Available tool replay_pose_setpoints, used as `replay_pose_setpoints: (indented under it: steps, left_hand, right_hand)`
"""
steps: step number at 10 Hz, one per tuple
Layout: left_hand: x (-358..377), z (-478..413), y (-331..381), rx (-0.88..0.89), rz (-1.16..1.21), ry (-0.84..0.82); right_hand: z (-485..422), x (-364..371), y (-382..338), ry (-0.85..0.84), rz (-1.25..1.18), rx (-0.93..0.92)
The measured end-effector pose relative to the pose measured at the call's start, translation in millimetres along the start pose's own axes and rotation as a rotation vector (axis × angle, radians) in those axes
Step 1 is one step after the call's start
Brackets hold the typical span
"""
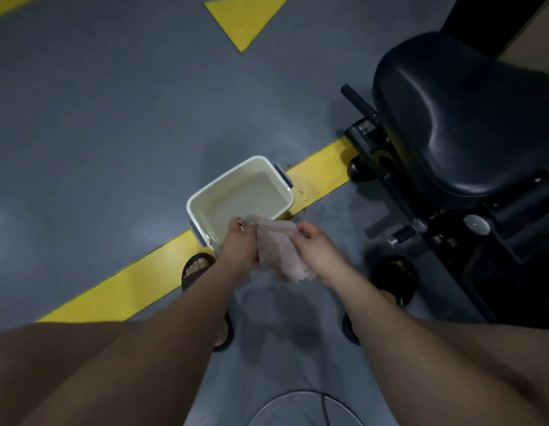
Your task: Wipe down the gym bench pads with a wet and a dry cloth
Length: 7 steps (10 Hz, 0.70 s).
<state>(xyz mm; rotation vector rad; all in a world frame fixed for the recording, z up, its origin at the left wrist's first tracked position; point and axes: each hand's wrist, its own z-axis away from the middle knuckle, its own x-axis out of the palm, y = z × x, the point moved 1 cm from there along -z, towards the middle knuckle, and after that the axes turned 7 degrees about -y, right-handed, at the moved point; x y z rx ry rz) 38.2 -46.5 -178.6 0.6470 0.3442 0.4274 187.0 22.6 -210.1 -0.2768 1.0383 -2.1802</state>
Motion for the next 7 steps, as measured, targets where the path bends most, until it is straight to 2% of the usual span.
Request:
replay_pose_setpoints:
  steps: [2,3,4,5,6,7]
  left_hand:
    - [5.3,-98.8,2.3,0.054,-0.068,0.017]
    - [6.7,-125.8,5.5,-0.001,-0.035,0.021]
    - [2.5,-142.9,1.8,-0.092,-0.150,0.019]
    - [-6.8,-151.4,-4.0,-0.061,-0.239,0.015]
    - [-7.3,-112.4,18.2,-0.014,-0.297,0.016]
    - [-2.7,-42.9,56.2,0.133,-0.411,0.012]
  right_hand:
    - [-103.2,2.8,0.5,0.108,0.020,0.000]
    - [-134.3,-1.5,6.7,0.170,0.057,0.058]
    - [-137.5,-11.4,11.0,0.177,0.196,0.114]
    - [-117.9,-27.3,5.3,0.197,0.275,0.145]
    - [-65.8,-51.5,-16.4,0.168,0.372,0.166]
    - [-9.7,-79.5,-45.5,0.187,0.413,0.165]
